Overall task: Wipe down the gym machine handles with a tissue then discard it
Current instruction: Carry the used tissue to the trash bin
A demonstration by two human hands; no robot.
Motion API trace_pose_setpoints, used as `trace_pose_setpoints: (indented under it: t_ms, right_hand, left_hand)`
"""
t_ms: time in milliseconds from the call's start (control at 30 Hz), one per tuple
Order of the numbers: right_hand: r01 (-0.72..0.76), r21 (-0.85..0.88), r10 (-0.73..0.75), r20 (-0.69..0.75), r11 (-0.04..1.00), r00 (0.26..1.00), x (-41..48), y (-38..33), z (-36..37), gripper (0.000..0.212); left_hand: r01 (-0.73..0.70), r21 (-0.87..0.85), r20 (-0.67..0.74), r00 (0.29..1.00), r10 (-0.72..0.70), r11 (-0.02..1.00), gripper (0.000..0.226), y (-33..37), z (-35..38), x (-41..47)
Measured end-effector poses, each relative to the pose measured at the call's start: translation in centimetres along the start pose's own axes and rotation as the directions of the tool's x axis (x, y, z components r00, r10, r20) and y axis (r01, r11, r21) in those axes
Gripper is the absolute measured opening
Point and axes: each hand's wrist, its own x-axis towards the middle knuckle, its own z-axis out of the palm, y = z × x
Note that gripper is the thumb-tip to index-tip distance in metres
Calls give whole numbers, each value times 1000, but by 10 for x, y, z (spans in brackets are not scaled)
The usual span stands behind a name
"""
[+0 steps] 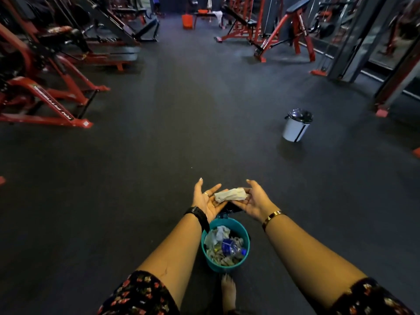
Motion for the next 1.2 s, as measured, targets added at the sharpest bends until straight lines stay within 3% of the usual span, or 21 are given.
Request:
trace_pose_setpoints:
  t_ms: [267,600,933,1200]
  right_hand:
    - [-182,29,184,-84,983,979,29,42,-40,49]
    - [-325,74,333,-157,943,930,82,56,-71,45]
    - [-394,33,392,-210,918,896,133,57,-87,36]
    - [-381,-56,351,-288,923,891,156,54,-97,31]
  left_hand:
    - [163,-20,-151,975,-164,986,71,-44,-33,27]
    - [256,-54,-245,934,-261,965,70,-67,-44,75]
    - [315,-79,-321,890,-324,946,70,-81,-48,126]
    - [335,-56,-403,855,-328,941,68,-82,-54,145]
